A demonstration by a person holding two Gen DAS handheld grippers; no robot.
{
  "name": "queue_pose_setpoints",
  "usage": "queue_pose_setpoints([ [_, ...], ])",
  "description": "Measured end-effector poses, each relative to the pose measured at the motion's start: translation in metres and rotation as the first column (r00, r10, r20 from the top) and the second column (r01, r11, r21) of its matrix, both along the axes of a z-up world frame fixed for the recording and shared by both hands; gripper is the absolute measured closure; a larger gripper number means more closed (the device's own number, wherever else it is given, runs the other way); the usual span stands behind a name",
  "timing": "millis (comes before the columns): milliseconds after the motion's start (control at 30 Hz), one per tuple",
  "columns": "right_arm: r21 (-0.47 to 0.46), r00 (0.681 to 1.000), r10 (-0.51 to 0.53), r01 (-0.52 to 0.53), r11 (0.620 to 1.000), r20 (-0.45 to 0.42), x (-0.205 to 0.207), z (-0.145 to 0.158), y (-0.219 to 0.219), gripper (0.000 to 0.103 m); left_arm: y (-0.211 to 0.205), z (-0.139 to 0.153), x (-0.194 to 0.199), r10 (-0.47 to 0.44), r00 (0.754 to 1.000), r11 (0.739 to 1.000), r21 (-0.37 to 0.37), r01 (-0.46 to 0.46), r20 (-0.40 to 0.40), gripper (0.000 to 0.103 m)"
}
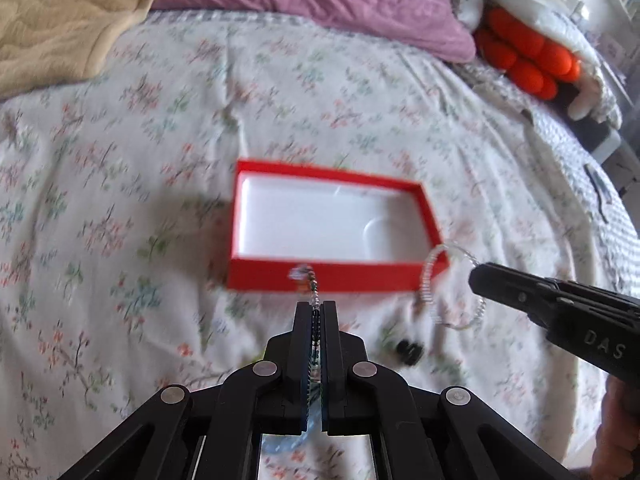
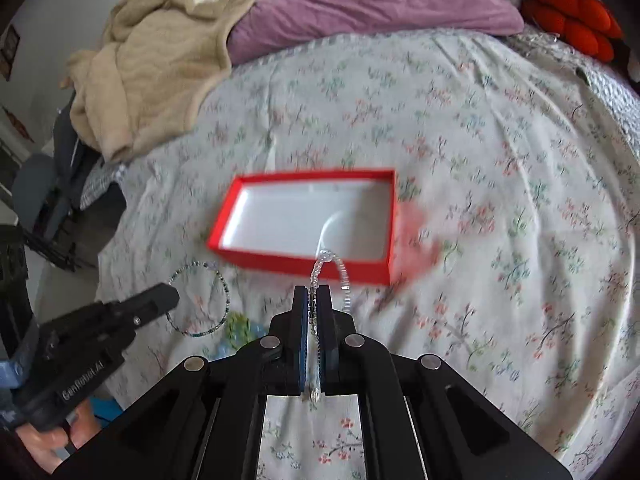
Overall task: Organize jewelry
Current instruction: 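Carry both bracelets into the red box and open both grippers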
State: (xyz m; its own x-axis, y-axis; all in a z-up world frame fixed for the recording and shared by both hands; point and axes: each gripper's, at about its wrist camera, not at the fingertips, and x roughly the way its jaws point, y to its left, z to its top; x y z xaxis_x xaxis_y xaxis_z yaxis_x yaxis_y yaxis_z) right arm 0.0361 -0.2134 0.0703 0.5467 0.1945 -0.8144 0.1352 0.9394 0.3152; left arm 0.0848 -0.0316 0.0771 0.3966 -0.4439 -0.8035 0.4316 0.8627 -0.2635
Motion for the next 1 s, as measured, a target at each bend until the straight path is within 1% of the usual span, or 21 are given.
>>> queue_pose_setpoints([
  [133,-0.039,1.000,-0.010,0.010,0.999,0.011,0.014,0.007,-0.005,0.099,-0.012,0.007,0.010,-0.008,1.000,1.000,-0.028,0.009,0.015,0.103],
  [267,-0.038,1.000,-0.012,0.012,0.999,0.016,0.019,0.003,-0.008,0.099,-0.021,0.007,0.025,-0.016,1.000,0.996,-0.093,0.017,0.009,0.103],
  [333,-0.056,1.000,-0.005,0.006,0.998,0.029,0.022,0.005,-0.007,0.099,-0.023,0.002,0.032,-0.017,1.000,0.993,-0.117,0.018,0.010,0.103],
  [400,-0.051,0.999,0.003,-0.001,0.999,0.038,0.025,0.006,-0.006,0.099,-0.024,-0.006,0.040,-0.010,1.000,0.992,-0.127,0.010,0.005,0.103],
  [500,-0.026,0.998,0.010,-0.009,1.000,0.063,0.032,0.010,-0.006,0.099,-0.021,-0.023,0.050,0.011,1.000,0.994,-0.106,-0.011,0.001,0.103],
  [667,0.050,0.992,0.024,-0.031,0.998,0.120,0.047,0.019,-0.008,0.099,-0.016,-0.032,0.063,0.040,0.999,0.997,-0.069,-0.039,0.016,0.103],
  [767,0.101,0.991,0.040,-0.054,0.993,0.130,0.058,0.013,-0.006,0.099,-0.014,-0.040,0.071,0.063,0.998,0.997,-0.035,-0.062,0.026,0.103],
  [833,0.107,0.992,0.042,-0.054,0.993,0.115,0.064,0.004,-0.005,0.099,-0.014,-0.045,0.074,0.070,0.997,0.997,-0.017,-0.070,0.034,0.103],
  [900,0.081,0.997,0.033,-0.039,0.996,0.074,0.072,-0.011,-0.006,0.099,-0.015,-0.048,0.077,0.071,0.997,0.997,-0.008,-0.071,0.035,0.103],
  [1000,0.076,1.000,0.004,-0.007,0.997,0.031,0.078,-0.028,-0.015,0.099,-0.017,-0.050,0.079,0.074,0.996,0.997,0.009,-0.074,0.043,0.103],
])
